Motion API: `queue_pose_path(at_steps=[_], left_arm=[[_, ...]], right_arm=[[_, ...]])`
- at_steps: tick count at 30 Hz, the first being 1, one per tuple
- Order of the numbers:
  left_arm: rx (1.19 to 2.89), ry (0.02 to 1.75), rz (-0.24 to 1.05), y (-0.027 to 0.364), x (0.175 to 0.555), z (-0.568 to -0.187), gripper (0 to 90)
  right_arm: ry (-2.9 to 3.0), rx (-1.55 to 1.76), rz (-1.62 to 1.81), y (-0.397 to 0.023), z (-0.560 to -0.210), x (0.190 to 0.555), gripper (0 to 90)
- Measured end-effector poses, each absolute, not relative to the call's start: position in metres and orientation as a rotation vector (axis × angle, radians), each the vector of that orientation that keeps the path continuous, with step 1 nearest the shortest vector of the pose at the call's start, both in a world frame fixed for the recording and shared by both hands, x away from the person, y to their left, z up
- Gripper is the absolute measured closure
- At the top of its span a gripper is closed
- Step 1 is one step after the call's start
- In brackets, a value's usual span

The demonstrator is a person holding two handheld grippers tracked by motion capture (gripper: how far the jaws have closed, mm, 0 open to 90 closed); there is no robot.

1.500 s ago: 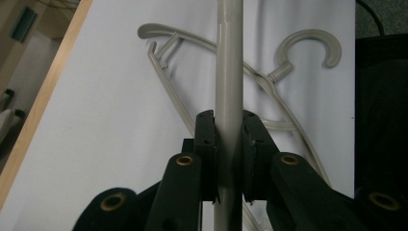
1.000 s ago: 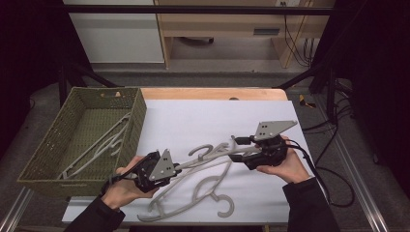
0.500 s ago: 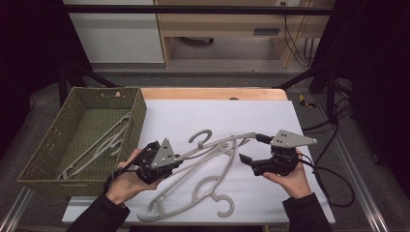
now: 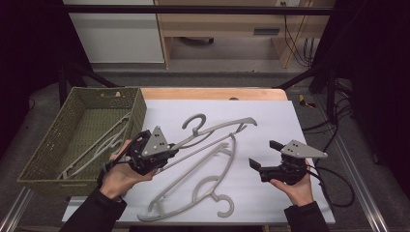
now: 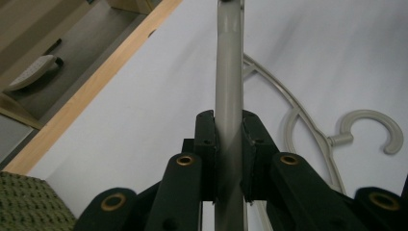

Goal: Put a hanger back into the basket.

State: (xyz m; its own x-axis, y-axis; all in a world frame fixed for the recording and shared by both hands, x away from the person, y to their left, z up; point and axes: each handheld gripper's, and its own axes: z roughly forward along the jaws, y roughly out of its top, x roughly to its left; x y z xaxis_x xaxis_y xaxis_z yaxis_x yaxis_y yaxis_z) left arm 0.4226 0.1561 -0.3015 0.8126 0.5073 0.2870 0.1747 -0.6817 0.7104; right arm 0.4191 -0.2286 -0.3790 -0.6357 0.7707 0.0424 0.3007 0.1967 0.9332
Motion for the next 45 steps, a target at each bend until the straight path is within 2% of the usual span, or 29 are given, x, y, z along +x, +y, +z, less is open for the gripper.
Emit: queue_pose_path(at_steps=[9,23,45], left_arm=[[2.255,0.54,0.681,0.181,0.426,-0.273,79.6],[2.16,0.703,0.767,0.249,0.431,-0.239,79.6],[2.128,0.929,0.898,0.348,0.45,-0.251,79.7]], right_arm=[[2.058,1.012,1.418,-0.23,-0.386,0.416,5.1],[2.053,1.015,1.418,-0.233,-0.386,0.415,5.0],[2.052,1.017,1.423,-0.234,-0.386,0.416,5.2]])
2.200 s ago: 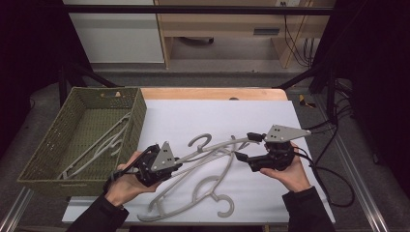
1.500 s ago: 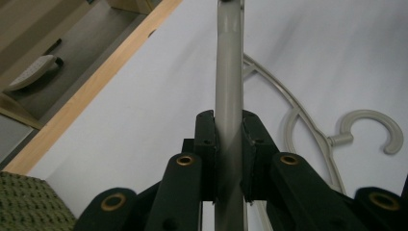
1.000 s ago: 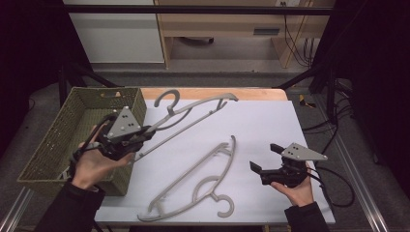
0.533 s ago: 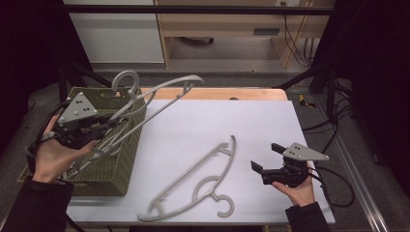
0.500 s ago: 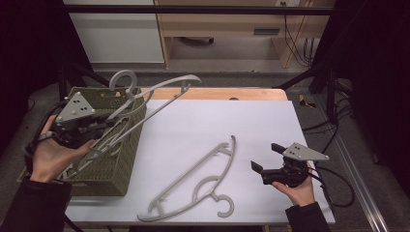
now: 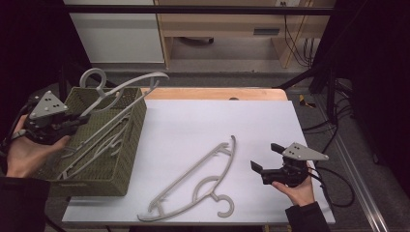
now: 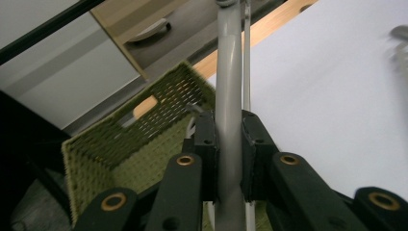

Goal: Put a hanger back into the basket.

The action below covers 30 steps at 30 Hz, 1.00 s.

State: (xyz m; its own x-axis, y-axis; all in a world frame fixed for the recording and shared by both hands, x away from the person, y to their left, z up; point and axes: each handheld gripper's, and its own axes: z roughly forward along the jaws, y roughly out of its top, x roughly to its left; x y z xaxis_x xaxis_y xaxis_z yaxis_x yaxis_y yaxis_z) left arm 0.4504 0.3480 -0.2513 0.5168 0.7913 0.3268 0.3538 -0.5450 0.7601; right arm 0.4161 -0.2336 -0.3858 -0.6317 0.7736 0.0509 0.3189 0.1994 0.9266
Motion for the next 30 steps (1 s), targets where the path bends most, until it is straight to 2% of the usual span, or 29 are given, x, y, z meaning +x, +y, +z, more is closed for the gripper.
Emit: queue_pose_path(at_steps=[19,30], left_arm=[[2.128,1.095,0.988,0.403,0.462,-0.283,79.6],[2.171,1.129,1.011,0.417,0.464,-0.303,79.6]], right_arm=[[2.058,1.018,1.417,-0.233,-0.386,0.417,5.3],[2.059,1.02,1.414,-0.233,-0.387,0.418,5.3]])
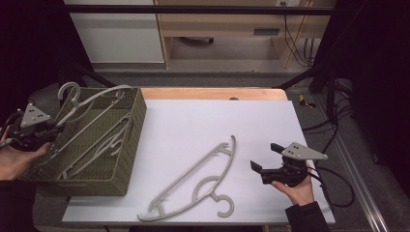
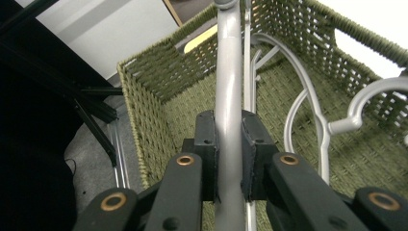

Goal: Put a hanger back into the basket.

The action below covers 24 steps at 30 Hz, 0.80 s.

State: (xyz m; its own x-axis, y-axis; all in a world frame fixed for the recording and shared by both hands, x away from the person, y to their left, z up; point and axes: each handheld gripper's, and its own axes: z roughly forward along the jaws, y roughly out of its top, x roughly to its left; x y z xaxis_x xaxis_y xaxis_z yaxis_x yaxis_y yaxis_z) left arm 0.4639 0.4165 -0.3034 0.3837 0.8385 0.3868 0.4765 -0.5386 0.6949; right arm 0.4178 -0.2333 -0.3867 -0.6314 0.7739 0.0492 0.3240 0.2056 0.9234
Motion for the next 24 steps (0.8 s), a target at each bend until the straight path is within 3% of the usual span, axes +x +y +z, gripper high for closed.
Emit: queue_pose_path(at_steps=[14,24], left_arm=[[2.175,1.098,1.075,0.412,0.474,-0.327,79.2],[2.18,1.12,1.025,0.418,0.478,-0.352,79.3]], right_arm=[[2.067,1.022,1.408,-0.233,-0.388,0.418,5.3],[2.075,1.02,1.401,-0.232,-0.389,0.419,5.3]])
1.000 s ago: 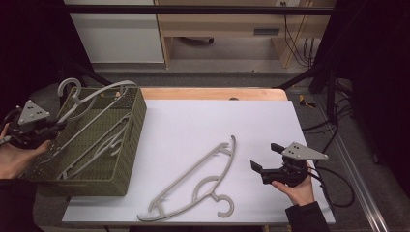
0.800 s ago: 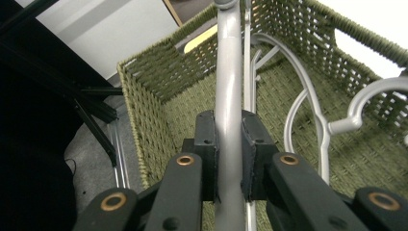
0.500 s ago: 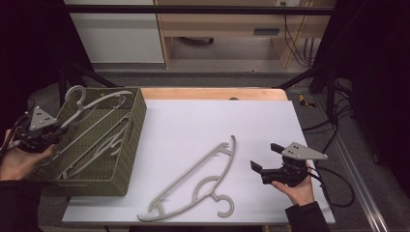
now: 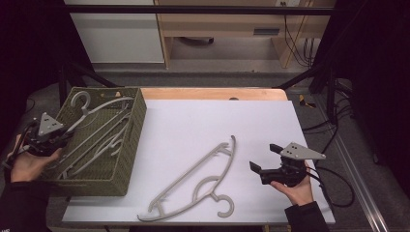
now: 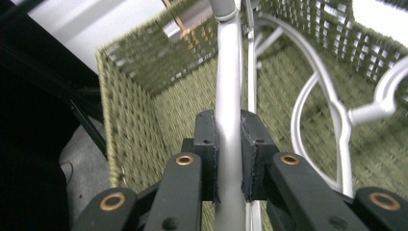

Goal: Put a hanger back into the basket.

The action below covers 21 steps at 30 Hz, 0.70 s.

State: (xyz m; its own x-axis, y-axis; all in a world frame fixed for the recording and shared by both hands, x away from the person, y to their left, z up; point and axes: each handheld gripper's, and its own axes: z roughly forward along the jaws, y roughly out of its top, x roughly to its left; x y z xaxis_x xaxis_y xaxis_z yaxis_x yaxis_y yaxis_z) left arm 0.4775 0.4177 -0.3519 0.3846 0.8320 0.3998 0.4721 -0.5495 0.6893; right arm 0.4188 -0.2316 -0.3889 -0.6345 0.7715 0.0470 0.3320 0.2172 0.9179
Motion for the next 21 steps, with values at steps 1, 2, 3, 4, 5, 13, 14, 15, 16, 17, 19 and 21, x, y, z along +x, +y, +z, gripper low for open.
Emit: queue_pose_path(at_steps=[1,2,3,4,5,13,14,15,16,17,19,21], left_arm=[[2.183,1.125,1.025,0.419,0.478,-0.355,79.3],[2.187,1.13,1.017,0.42,0.478,-0.358,79.2],[2.187,1.136,1.009,0.421,0.478,-0.361,79.2],[2.188,1.142,1.002,0.422,0.478,-0.364,79.2],[2.195,1.148,0.992,0.422,0.479,-0.366,79.1],[2.218,1.153,0.919,0.422,0.473,-0.369,74.3],[2.196,1.159,0.891,0.422,0.472,-0.366,71.8],[2.176,1.153,0.883,0.421,0.47,-0.363,69.1],[2.167,1.146,0.879,0.421,0.468,-0.359,67.3],[2.152,1.146,0.865,0.42,0.466,-0.356,63.7],[2.128,1.131,0.853,0.418,0.462,-0.351,57.5],[2.093,1.124,0.825,0.414,0.458,-0.345,48.1]], right_arm=[[2.075,1.019,1.4,-0.232,-0.389,0.419,5.3],[2.075,1.02,1.401,-0.231,-0.389,0.419,5.3],[2.076,1.02,1.4,-0.231,-0.389,0.419,5.3],[2.076,1.021,1.4,-0.231,-0.389,0.419,5.3],[2.075,1.02,1.4,-0.231,-0.389,0.419,5.3],[2.079,1.022,1.402,-0.231,-0.389,0.418,5.3],[2.077,1.02,1.404,-0.232,-0.388,0.418,5.3],[2.077,1.022,1.406,-0.232,-0.388,0.418,5.4],[2.076,1.021,1.407,-0.232,-0.388,0.418,5.4],[2.077,1.022,1.408,-0.232,-0.388,0.418,5.4],[2.078,1.012,1.405,-0.231,-0.388,0.418,5.4],[2.083,1.013,1.402,-0.23,-0.387,0.417,5.4]])
